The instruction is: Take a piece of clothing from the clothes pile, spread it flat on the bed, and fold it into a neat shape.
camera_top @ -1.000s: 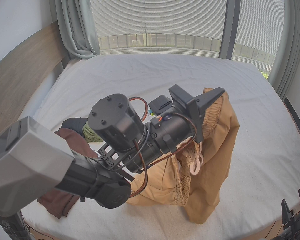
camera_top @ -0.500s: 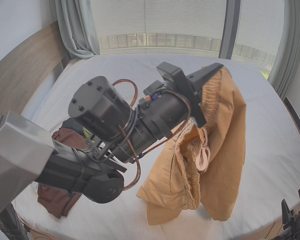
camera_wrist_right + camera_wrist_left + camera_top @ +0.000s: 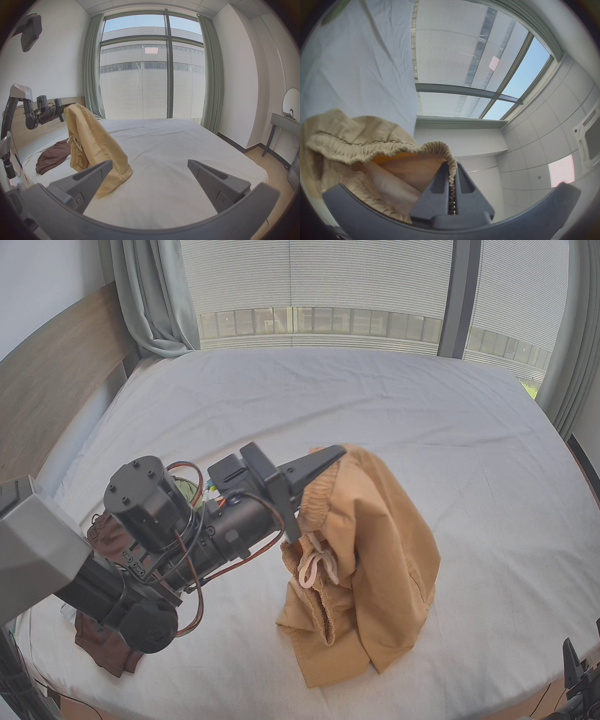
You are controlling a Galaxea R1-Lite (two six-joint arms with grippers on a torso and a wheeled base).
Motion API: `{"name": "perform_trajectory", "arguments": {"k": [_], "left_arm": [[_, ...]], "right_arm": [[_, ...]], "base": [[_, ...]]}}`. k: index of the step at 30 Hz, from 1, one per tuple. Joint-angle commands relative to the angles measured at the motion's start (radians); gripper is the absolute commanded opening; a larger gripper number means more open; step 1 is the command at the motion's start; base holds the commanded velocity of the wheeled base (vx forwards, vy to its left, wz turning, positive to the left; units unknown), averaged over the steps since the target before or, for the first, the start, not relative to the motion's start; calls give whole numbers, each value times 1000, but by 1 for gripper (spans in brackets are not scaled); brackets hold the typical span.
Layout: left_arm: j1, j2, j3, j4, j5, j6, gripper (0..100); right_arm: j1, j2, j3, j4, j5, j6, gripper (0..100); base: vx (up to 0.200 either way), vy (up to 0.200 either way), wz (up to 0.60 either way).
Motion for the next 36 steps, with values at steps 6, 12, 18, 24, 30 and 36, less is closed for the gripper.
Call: {"name": "perform_trajectory", "arguments": {"k": [6, 12, 18, 24, 30, 36], "left_arm": [[149, -82, 127, -11, -63, 27, 0], [213, -112, 211, -11, -80, 88, 0], [271, -61, 268, -10, -82, 266, 0], [311, 13, 284, -10, -74, 464, 0], [331, 68, 288, -10, -65, 585, 0], [368, 77, 290, -10, -65, 616, 0]], "right_arm": [[0, -16, 16, 0, 0, 0, 100], [0, -16, 16, 0, 0, -1, 100], [0, -16, 16, 0, 0, -1, 100], [0, -16, 16, 0, 0, -1, 100], [0, -16, 16, 0, 0, -1, 100], [0, -16, 16, 0, 0, -1, 100]], "base": [[0, 0, 0], [0, 0, 0], [0, 0, 0], [0, 0, 0], [0, 0, 0], [0, 0, 0]]}}
